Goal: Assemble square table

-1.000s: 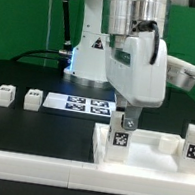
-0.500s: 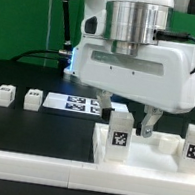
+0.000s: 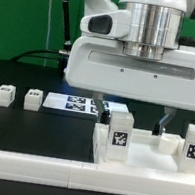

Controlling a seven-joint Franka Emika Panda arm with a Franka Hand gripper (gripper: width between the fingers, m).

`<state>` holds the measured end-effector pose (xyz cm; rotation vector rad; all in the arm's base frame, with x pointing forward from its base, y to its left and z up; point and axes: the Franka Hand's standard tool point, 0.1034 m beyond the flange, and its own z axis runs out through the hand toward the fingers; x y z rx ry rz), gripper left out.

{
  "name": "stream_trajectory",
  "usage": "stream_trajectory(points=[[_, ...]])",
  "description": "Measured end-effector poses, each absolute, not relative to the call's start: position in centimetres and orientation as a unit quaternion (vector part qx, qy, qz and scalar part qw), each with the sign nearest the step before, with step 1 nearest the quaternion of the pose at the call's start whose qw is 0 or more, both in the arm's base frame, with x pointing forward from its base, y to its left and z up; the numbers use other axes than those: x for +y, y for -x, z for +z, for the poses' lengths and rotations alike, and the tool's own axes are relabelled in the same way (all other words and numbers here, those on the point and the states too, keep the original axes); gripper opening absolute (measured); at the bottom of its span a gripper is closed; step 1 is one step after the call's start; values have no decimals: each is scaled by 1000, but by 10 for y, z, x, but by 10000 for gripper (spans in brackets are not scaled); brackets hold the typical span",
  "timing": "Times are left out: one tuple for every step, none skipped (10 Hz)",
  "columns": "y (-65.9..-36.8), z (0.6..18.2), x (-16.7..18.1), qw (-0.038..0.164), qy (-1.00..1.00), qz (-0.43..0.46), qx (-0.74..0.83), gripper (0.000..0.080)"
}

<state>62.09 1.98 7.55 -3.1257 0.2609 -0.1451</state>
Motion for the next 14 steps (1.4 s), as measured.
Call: stream_trajectory(points=[[-621, 76, 19, 0, 997, -46, 63, 648], [-621, 76, 19, 1, 996, -46, 72, 648], [-621, 76, 19, 1, 996, -46, 72, 540], [-621, 76, 19, 1, 996, -46, 74, 373], [-621, 76, 16, 3, 992, -46, 119, 373], [-621, 75, 15, 4, 986, -46, 158, 297], [-621, 75, 15, 6, 981, -46, 186, 297], [-621, 75, 15, 7, 977, -46, 207, 297], [-621, 75, 15, 9, 970, -45, 239, 297], [-621, 74, 14, 14, 956, -44, 290, 297], [-621, 72, 11, 24, 930, -40, 364, 297], [-621, 71, 8, 43, 894, -33, 445, 294], [-621, 71, 6, 62, 856, -25, 512, 293], [-621, 71, 6, 75, 819, -17, 569, 293]])
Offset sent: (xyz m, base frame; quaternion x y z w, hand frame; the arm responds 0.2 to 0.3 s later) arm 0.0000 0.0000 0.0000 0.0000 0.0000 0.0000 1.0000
